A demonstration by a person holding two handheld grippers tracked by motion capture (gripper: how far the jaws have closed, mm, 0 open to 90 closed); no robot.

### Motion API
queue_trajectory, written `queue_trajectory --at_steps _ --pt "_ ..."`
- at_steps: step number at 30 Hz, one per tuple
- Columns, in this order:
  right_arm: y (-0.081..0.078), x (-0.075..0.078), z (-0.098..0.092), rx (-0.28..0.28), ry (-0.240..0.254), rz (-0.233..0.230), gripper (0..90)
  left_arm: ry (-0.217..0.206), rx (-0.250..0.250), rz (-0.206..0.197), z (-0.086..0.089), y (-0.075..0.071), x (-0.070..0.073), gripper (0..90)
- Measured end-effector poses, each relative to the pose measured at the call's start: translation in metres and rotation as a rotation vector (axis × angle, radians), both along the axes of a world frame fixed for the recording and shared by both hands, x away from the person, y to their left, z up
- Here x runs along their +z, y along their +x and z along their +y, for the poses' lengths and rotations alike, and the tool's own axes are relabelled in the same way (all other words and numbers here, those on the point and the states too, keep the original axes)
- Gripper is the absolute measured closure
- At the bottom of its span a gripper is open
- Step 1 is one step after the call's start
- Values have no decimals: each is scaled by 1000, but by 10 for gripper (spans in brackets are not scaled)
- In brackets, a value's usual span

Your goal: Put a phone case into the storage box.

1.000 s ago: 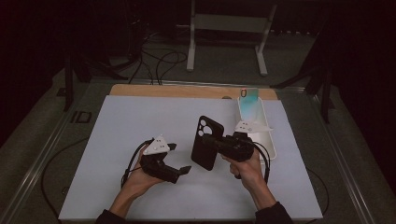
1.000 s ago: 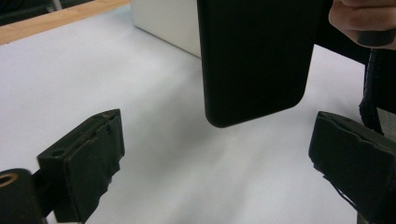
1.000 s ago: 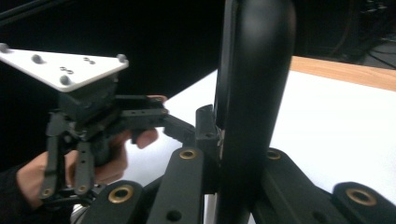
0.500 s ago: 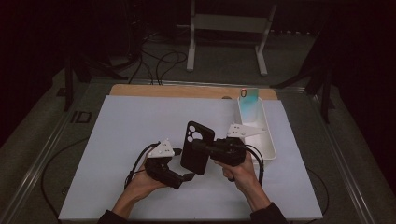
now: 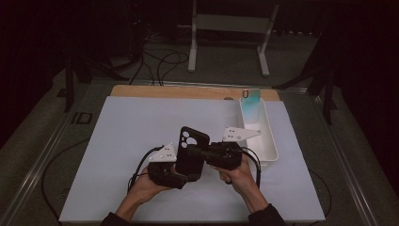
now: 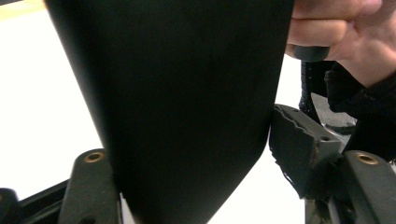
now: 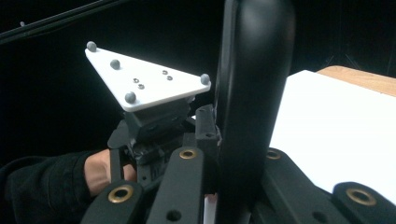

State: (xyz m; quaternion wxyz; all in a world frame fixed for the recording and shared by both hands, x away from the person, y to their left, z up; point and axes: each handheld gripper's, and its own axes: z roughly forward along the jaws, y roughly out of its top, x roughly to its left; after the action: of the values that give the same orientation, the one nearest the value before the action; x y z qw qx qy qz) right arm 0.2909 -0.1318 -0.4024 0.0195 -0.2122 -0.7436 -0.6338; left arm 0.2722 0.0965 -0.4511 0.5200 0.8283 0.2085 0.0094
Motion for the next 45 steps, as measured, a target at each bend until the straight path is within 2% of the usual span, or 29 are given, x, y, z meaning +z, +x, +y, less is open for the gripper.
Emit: queue_trajectory --at_steps 4,9,13,16,21,26,29,32,34,39,41,42,45 --pt "2 0 -5 -10 -16 -14 860 -8 -10 5 4 2 1 518" --pt "5 0 -9 -9 -27 -14 847 -2 -24 13 5 2 0 600" --pt "6 2 -9 -1 -55 -34 789 3 -34 10 4 1 0 672" --pt "7 4 -10 -9 -87 -57 722 12 -16 1 4 1 0 731" --pt "7 7 -10 -10 -111 -66 613 24 10 -14 6 1 0 834" --pt "8 5 -7 -8 -111 -54 516 42 43 -37 4 0 -1 850" --pt "9 4 -5 -14 -120 -41 449 42 51 -44 4 0 -1 853" --pt "9 4 -4 -26 -120 -31 422 42 56 -52 5 0 0 854" --pt "9 4 -4 -25 -122 -21 366 40 54 -58 5 -1 1 855" --pt "9 3 -1 -43 -141 -12 320 42 54 -72 5 -2 2 857" --pt "8 4 0 -58 -151 -12 249 39 57 -74 6 -2 2 858" --pt "8 4 0 -69 -168 -21 239 35 58 -75 7 -2 3 858" --pt "8 4 -3 -98 -175 -22 187 23 85 -79 12 -1 5 858"
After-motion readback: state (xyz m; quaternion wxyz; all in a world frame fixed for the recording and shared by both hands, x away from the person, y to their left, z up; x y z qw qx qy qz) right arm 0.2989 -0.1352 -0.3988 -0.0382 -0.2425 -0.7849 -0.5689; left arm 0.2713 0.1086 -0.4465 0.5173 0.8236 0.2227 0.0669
